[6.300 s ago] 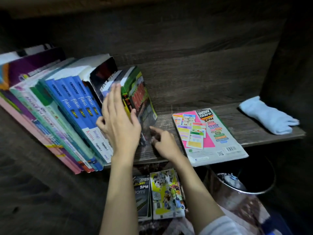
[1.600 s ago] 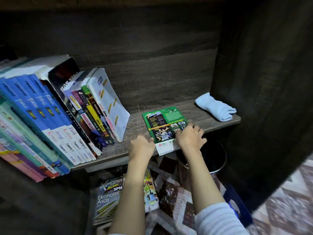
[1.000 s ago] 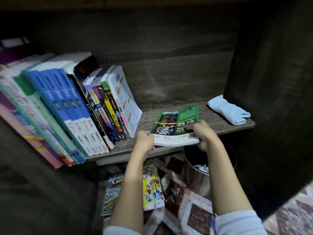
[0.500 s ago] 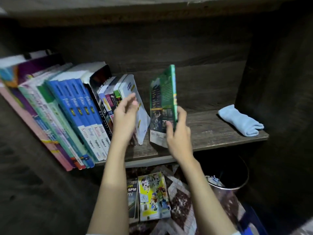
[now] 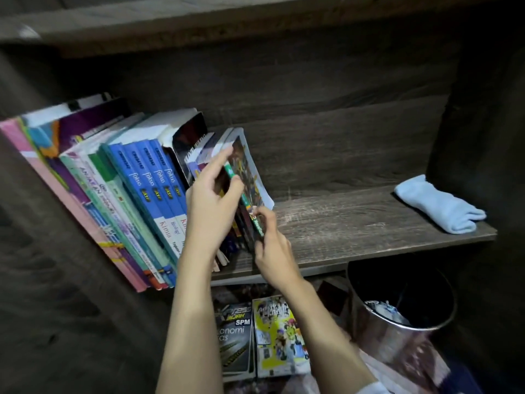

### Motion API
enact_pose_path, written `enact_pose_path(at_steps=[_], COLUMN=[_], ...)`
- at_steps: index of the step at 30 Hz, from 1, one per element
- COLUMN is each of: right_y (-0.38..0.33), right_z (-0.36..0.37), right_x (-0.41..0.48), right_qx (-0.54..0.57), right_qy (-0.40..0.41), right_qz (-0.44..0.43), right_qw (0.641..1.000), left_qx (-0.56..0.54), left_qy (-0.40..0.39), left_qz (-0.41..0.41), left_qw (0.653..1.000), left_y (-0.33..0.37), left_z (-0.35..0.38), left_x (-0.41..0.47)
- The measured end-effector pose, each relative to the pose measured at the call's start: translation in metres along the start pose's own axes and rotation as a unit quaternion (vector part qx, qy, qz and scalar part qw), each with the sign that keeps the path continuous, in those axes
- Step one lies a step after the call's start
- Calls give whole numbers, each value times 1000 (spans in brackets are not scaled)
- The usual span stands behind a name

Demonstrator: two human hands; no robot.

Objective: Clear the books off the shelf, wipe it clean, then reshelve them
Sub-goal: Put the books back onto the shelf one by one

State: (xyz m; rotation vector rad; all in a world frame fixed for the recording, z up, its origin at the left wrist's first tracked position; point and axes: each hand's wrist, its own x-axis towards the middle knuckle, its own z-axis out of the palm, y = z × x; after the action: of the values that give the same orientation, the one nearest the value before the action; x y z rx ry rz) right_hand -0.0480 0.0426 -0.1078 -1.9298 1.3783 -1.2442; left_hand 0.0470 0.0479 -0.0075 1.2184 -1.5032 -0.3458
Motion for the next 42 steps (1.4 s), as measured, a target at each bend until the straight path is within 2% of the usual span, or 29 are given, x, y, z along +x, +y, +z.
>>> enact_pose_path(at_steps=[6,8,13,19,25,35,42], right_y=[21,30,45,53,59,69,69], right_z=[-5,-9,-4,1,2,5,5], right_x=[11,14,18,21,28,39,41], right_qx=[79,96,105,68,49,16,11], right_qy=[-122,-136,-110,-77,-73,-60,-61], right_qz=[55,70,93,83,80,71,70], right_qw=[988,984,984,991,993,996,996], left_qx=[137,169,214,201,170,195,213], left_qy=[-42,-37,-25,79,143,210,227], left_qz=[47,61,44,38,18,27,32], left_qw=[989,983,976,976,975,958,950], left_y=[-12,-16,-20,-26,-25,-29,-32], left_z=[-5,-6,-3,9,18,31,36], left_x=[2,5,7,10,13,18,21])
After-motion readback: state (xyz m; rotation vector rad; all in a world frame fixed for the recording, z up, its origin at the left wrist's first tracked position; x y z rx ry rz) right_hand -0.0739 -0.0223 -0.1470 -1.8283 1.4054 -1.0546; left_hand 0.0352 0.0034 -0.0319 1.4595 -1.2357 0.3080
